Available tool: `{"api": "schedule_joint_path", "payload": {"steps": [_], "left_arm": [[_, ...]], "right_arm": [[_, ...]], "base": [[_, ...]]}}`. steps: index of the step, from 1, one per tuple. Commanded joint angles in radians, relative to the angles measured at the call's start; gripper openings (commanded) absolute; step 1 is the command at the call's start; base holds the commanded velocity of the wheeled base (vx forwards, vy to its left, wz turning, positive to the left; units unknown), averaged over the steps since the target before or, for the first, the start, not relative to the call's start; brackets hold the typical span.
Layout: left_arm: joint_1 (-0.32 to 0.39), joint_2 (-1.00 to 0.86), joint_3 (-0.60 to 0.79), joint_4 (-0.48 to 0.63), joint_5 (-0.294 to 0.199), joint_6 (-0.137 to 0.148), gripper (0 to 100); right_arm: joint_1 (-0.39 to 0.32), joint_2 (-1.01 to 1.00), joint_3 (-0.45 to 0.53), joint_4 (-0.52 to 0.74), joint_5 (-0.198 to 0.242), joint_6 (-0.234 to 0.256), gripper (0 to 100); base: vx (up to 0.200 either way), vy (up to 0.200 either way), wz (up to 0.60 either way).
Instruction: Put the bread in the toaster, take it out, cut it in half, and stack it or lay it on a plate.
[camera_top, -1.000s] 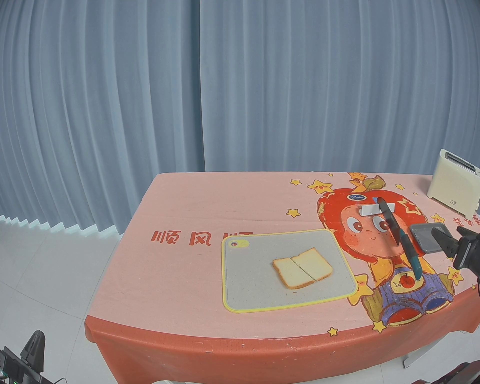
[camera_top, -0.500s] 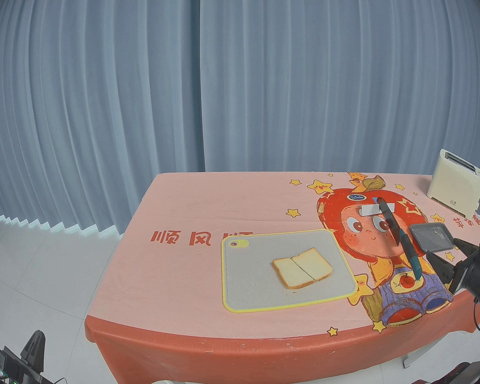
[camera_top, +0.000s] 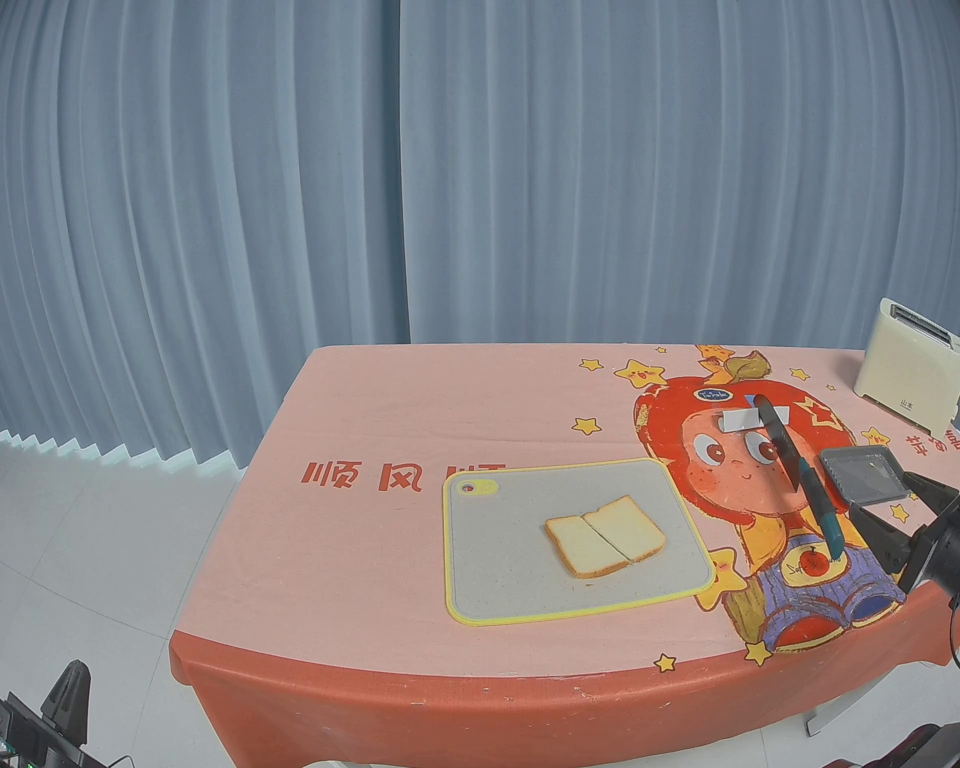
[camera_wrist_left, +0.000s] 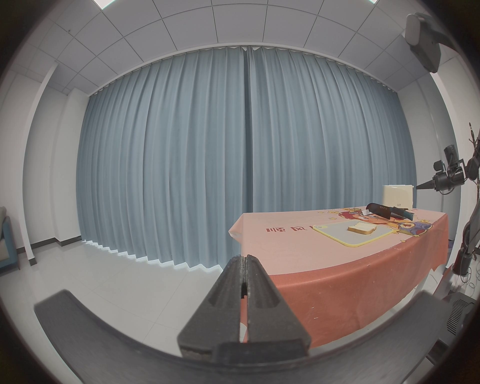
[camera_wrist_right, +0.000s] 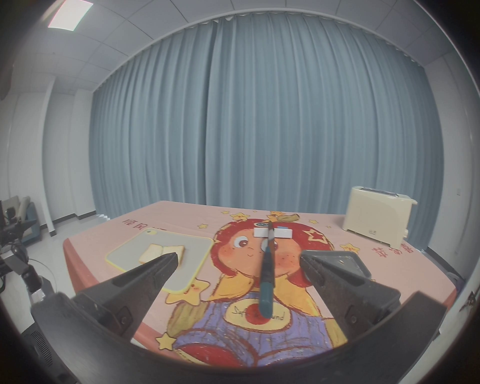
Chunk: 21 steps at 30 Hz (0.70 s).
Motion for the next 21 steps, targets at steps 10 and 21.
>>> {"api": "schedule_joint_path", "payload": {"steps": [10,21], "left_arm": [[0.0,0.002,0.018,0.001,0.001,0.0,0],[0.0,0.002,0.018,0.001,0.0,0.0,0]], "right_arm": [[0.174,-0.054,0.017,0.013,0.037,0.0,100],[0.168,-0.057,0.009,0.009,0.041,-0.002,100]], "base": [[0.0,0.0,0.0],[0.0,0.0,0.0]]}}
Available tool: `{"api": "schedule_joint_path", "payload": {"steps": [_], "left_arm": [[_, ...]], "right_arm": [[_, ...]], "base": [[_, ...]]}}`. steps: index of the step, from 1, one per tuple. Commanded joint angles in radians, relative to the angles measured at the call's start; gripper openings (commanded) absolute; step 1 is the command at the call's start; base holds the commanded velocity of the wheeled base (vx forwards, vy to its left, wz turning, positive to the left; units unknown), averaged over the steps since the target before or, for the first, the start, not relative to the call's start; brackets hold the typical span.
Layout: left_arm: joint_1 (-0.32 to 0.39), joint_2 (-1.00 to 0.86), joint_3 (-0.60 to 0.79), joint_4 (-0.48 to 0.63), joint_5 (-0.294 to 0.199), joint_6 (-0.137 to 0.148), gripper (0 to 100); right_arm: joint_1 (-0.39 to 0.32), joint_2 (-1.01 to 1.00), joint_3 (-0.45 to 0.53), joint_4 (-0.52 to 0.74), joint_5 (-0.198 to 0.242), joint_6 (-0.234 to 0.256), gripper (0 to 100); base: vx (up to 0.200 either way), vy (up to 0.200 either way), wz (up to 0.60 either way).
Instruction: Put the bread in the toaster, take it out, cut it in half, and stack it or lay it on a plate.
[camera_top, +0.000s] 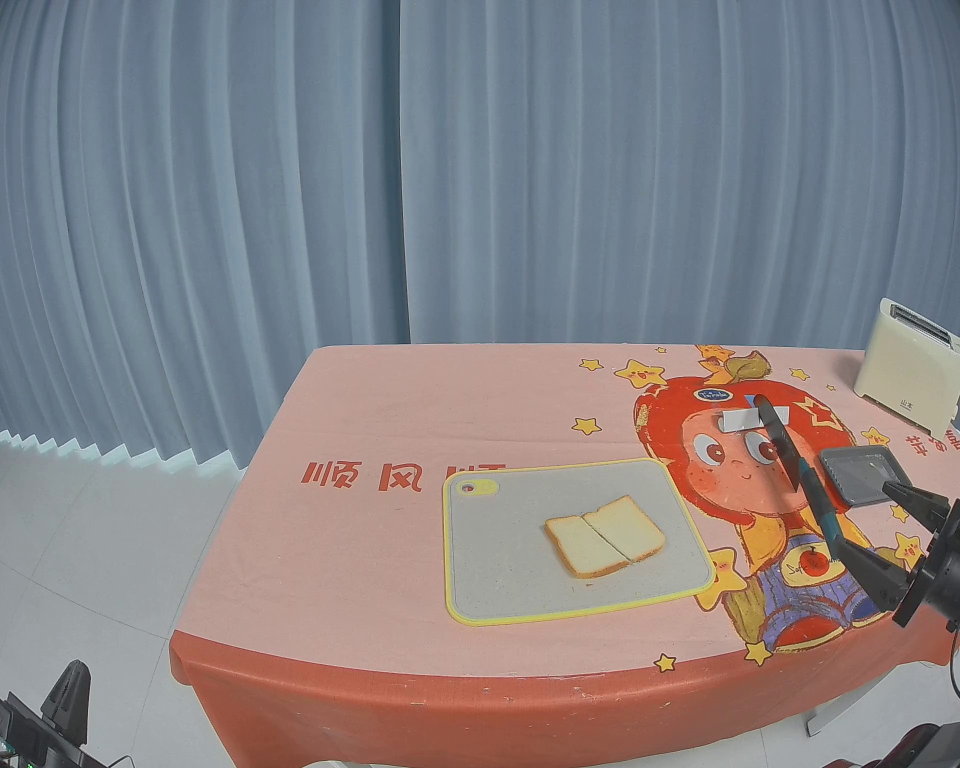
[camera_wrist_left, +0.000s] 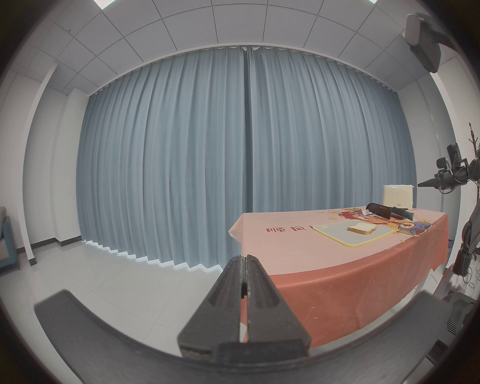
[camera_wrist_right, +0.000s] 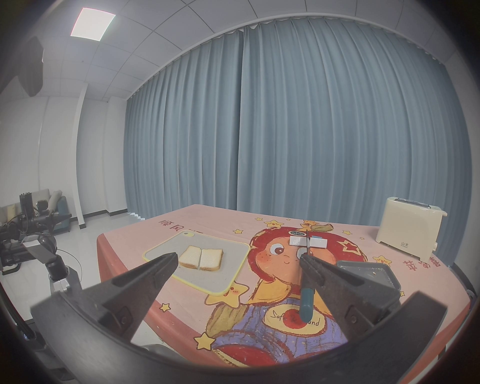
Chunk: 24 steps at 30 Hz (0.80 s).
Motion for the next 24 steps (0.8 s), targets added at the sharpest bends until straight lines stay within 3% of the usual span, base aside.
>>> {"api": "schedule_joint_path", "payload": {"steps": [1,11,16,24], "left_arm": [[0.0,0.002,0.018,-0.001,0.0,0.0,0],[0.0,0.002,0.018,-0.001,0.0,0.0,0],[0.0,0.002,0.018,-0.001,0.0,0.0,0],[0.0,0.002,0.018,-0.001,0.0,0.0,0]], "right_arm": [[0.002,0.001,-0.004,-0.002,0.001,0.001,100],[-0.003,-0.001,-0.002,0.0,-0.01,0.003,100],[-0.09,-0.012,-0.028,0.029,0.013,-0.009,100],[-0.096,-0.021,-0.028,0.032,0.014,-0.006,100]], "base": [[0.0,0.0,0.0],[0.0,0.0,0.0],[0.0,0.0,0.0],[0.0,0.0,0.0]]}}
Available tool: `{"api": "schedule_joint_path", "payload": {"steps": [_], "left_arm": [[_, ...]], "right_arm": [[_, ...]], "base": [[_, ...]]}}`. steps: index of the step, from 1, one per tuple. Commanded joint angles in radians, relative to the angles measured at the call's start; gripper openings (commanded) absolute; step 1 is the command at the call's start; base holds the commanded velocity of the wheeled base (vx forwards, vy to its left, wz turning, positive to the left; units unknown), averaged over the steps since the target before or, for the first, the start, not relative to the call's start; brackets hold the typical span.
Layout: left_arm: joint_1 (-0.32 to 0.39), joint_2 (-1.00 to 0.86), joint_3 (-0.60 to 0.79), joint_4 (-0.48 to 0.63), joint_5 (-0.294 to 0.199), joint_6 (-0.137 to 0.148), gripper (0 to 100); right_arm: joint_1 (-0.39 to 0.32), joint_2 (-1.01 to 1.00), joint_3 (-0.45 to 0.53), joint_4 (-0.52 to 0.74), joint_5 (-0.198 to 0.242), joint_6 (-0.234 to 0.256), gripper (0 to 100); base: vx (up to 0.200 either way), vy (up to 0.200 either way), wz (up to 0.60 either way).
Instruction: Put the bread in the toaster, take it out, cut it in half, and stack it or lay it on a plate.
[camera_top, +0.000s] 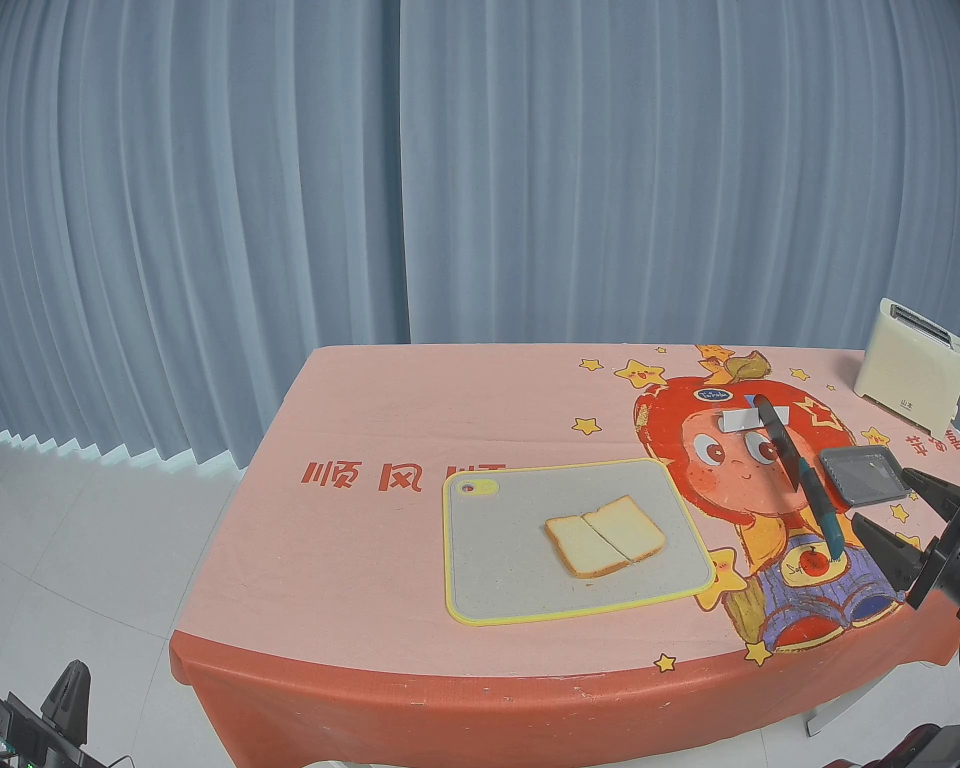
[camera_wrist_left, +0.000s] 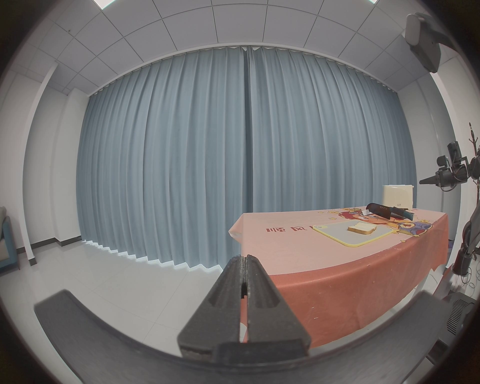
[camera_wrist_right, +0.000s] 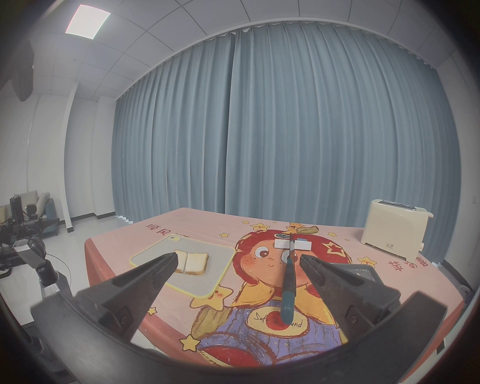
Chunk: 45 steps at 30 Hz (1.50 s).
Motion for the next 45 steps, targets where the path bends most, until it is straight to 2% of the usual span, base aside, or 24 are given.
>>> {"api": "schedule_joint_path", "payload": {"steps": [1,5,11,17,21,24,45], "left_arm": [[0.0,0.002,0.018,-0.001,0.0,0.0,0],[0.0,0.002,0.018,-0.001,0.0,0.0,0],[0.0,0.002,0.018,-0.001,0.0,0.0,0],[0.0,0.002,0.018,-0.001,0.001,0.0,0],[0.0,0.002,0.018,-0.001,0.0,0.0,0],[0.0,0.002,0.018,-0.001,0.0,0.0,0],[0.0,0.002,0.018,-0.001,0.001,0.0,0]], "right_arm": [[-0.001,-0.001,0.0,0.0,-0.004,0.0,100],[-0.002,0.004,-0.003,0.001,-0.004,0.005,100],[0.005,0.074,-0.043,0.057,-0.008,0.08,100],[0.005,0.124,-0.071,0.067,-0.063,0.089,100],[-0.001,0.117,-0.089,0.067,-0.066,0.104,100],[0.001,0.114,-0.111,0.07,-0.067,0.143,100],[0.002,0.087,-0.126,0.072,-0.067,0.144,100]], "base": [[0.0,0.0,0.0],[0.0,0.0,0.0],[0.0,0.0,0.0],[0.0,0.0,0.0],[0.0,0.0,0.0],[0.0,0.0,0.0],[0.0,0.0,0.0]]}}
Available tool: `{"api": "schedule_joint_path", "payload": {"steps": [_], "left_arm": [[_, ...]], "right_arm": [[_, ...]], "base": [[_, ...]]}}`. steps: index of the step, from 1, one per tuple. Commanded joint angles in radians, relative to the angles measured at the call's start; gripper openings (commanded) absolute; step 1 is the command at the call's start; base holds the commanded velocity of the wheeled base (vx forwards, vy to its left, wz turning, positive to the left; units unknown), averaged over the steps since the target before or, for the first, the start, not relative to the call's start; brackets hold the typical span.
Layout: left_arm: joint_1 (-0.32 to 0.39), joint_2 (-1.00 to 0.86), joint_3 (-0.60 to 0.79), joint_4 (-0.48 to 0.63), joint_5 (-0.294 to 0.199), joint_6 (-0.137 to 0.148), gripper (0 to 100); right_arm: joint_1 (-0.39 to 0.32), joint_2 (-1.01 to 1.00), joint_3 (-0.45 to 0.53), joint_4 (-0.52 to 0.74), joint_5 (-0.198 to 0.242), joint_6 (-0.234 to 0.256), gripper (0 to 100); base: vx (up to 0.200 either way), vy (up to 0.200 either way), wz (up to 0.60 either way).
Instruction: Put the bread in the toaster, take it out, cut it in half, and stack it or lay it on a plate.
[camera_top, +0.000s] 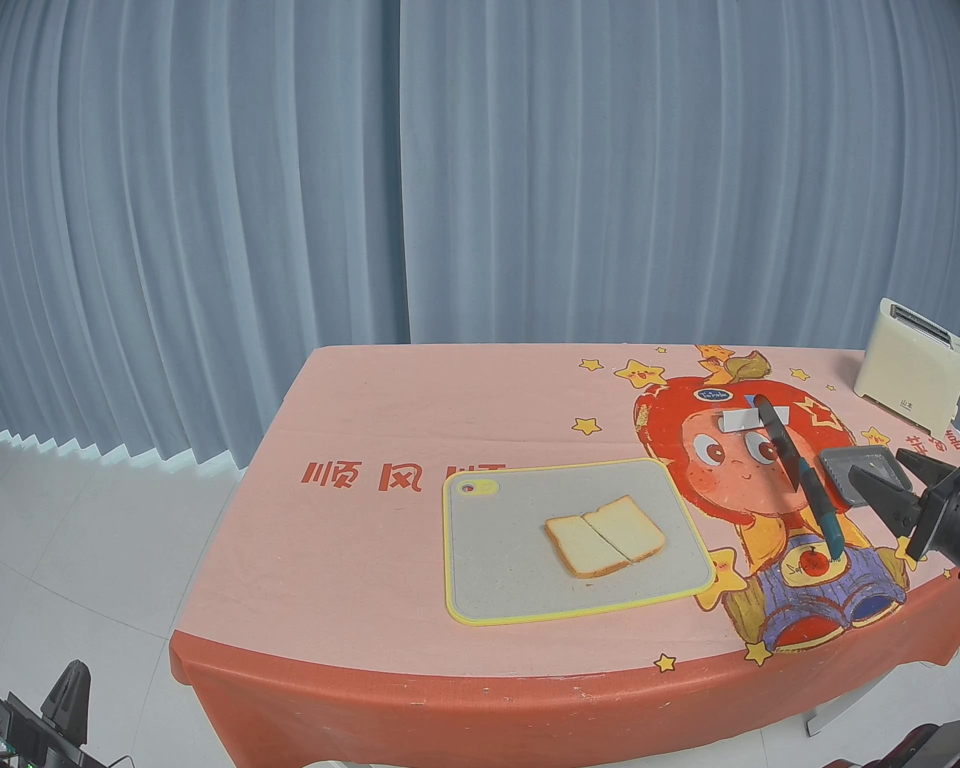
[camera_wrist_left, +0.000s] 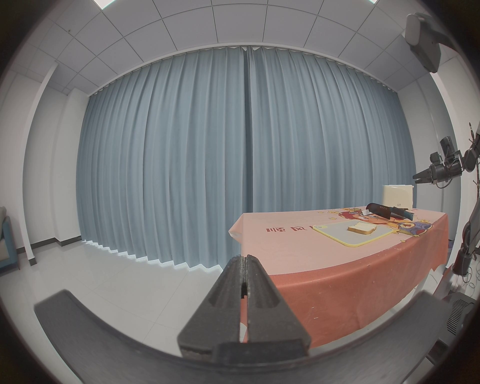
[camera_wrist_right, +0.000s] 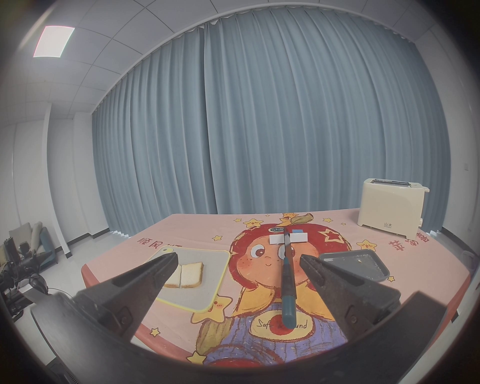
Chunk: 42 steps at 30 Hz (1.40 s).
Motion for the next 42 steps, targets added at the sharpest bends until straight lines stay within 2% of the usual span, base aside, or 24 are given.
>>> {"api": "schedule_joint_path", "payload": {"steps": [1,42], "left_arm": [[0.0,0.002,0.018,-0.001,0.0,0.0,0],[0.0,0.002,0.018,-0.001,0.0,0.0,0]], "right_arm": [[-0.001,-0.01,0.0,-0.002,0.001,0.0,100],[0.013,-0.047,0.003,0.0,0.004,0.0,100]], "base": [[0.0,0.0,0.0],[0.0,0.0,0.0]]}}
